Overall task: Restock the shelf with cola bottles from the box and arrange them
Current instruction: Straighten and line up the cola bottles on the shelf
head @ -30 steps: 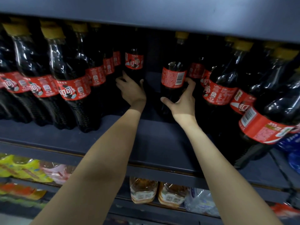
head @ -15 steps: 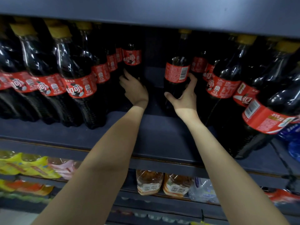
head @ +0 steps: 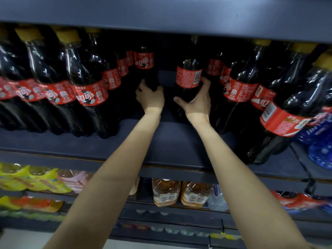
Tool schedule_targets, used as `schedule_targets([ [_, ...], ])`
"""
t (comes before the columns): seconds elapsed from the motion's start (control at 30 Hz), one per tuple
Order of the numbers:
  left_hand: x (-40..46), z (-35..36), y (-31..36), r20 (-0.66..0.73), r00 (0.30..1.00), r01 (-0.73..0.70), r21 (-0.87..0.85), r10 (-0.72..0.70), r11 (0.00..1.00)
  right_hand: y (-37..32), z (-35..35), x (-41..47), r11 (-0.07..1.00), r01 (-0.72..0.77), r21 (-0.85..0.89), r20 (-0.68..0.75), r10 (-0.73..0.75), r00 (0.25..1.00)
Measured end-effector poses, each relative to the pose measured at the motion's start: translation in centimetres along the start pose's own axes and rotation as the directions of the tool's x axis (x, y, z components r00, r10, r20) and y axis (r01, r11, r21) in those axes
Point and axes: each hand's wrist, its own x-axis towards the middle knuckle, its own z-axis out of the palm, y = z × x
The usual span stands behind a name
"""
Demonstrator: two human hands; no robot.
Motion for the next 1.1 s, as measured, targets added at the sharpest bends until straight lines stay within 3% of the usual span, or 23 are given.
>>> schedule_targets([
  [0.07,-2.7,-1.9,0.1,0.105,0.988,-0.094,-0.174,0.113,0.980,-0.5,0.5,-0.6,0.997,0.017,0.072,0.107,-0.024,0.994],
  [0.13,-4.5,-3.8,-0.2,0.155,0.963,-0.185,-0.212,0.220,0.960,-1.3,1.6,-1.1,0.984,0.002,0.179,0.243,-0.046,0.969],
  [0.23,-4.4,-6.0,-1.0,0.113,0.948,-0.278,-0.173,0.299,0.945,-3.0,3.3,-1.2,0.952,-0.102,0.287,0.442,-0.037,0.896],
  [0.33,-3.9,-7.6,-1.6,0.059,0.954,-0.279,-0.172,0.293,0.945,-4.1,5.1,-0.6,0.969,-0.044,0.244,0.515,-0.091,0.852],
  [0.47,-4.7,-8.0,-1.6,0.145,0.939,-0.290,-0.153,0.312,0.945,-3.9,6.3,-0.6,0.996,0.054,-0.072,0.364,-0.025,0.931],
  [0.6,-5.2,-9.0,-1.0,0.240,0.872,-0.436,-0.016,0.427,0.900,-3.7,6.0,-0.5,0.998,-0.011,0.059,0.254,-0.004,0.967],
  [0.77,-6.4,-12.5,-0.9,0.021,0.736,-0.660,0.247,0.677,0.709,-3.9,7.8,0.5,0.993,0.002,0.120,0.305,-0.039,0.951],
  [0.93,-4.9,-15.0,-1.7,-0.216,0.600,-0.628,0.470,0.770,0.621,-4.2,9.6,0.7,0.995,0.067,0.077,0.293,-0.087,0.952],
  [1.1,-3.9,-16.1,-2.1,-0.220,0.619,-0.573,0.531,0.754,0.625,-4.1,9.9,1.1,0.991,0.079,0.109,0.255,-0.105,0.961],
])
